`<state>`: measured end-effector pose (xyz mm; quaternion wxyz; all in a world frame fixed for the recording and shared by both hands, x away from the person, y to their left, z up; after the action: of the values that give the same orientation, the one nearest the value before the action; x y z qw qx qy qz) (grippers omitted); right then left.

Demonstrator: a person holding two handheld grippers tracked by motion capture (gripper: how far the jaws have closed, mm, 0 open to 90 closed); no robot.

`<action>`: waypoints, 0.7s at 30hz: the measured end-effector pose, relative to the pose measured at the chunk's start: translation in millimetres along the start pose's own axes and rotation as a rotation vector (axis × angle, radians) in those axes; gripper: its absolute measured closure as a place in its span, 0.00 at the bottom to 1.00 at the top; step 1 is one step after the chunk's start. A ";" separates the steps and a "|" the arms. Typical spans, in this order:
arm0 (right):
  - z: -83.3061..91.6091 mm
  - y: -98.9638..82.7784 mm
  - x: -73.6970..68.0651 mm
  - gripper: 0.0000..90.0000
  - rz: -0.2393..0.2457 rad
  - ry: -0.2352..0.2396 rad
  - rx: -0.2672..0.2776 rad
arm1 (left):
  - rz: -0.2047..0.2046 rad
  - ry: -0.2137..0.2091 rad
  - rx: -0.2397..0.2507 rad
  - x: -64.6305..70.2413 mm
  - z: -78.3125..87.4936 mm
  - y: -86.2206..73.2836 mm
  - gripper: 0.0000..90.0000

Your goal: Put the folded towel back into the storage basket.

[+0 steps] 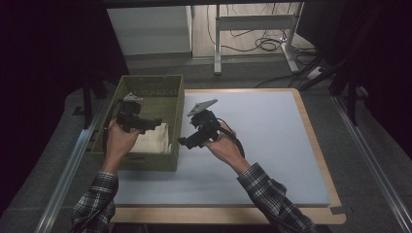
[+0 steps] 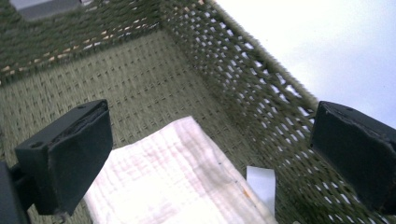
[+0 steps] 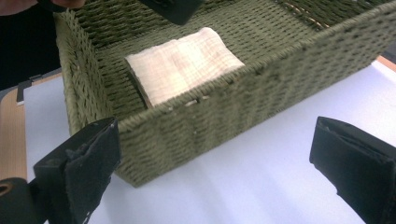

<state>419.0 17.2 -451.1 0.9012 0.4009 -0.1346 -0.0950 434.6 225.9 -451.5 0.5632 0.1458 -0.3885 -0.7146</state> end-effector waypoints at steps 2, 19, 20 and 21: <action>1.9 -1.7 0.4 0.02 -0.002 -0.001 0.001 | -0.011 -0.002 0.011 3.7 0.6 0.0 0.00; 39.5 -41.6 10.2 0.03 -0.030 -0.037 0.014 | -0.085 -0.025 0.002 46.5 -3.7 -2.5 0.00; 41.6 -44.2 10.9 0.02 -0.033 -0.039 0.013 | -0.087 -0.028 -0.002 49.4 -4.7 -2.6 0.00; 43.6 -46.8 11.6 0.03 -0.035 -0.040 0.013 | -0.087 -0.031 -0.004 52.4 -5.6 -2.9 0.00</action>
<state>413.1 -47.4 -456.2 0.8938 0.4072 -0.1462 -0.1178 419.3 175.8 -445.2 0.5259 0.1504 -0.3888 -0.7414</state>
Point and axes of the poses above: each handheld gripper's, and its own axes: z roughly backward along the jaws, y roughly out of its top, x roughly to its right, the point moved 5 cm from there along -z, roughly forward along the jaws, and after that the axes turned 14 degrees about z, right-handed, at the moved point
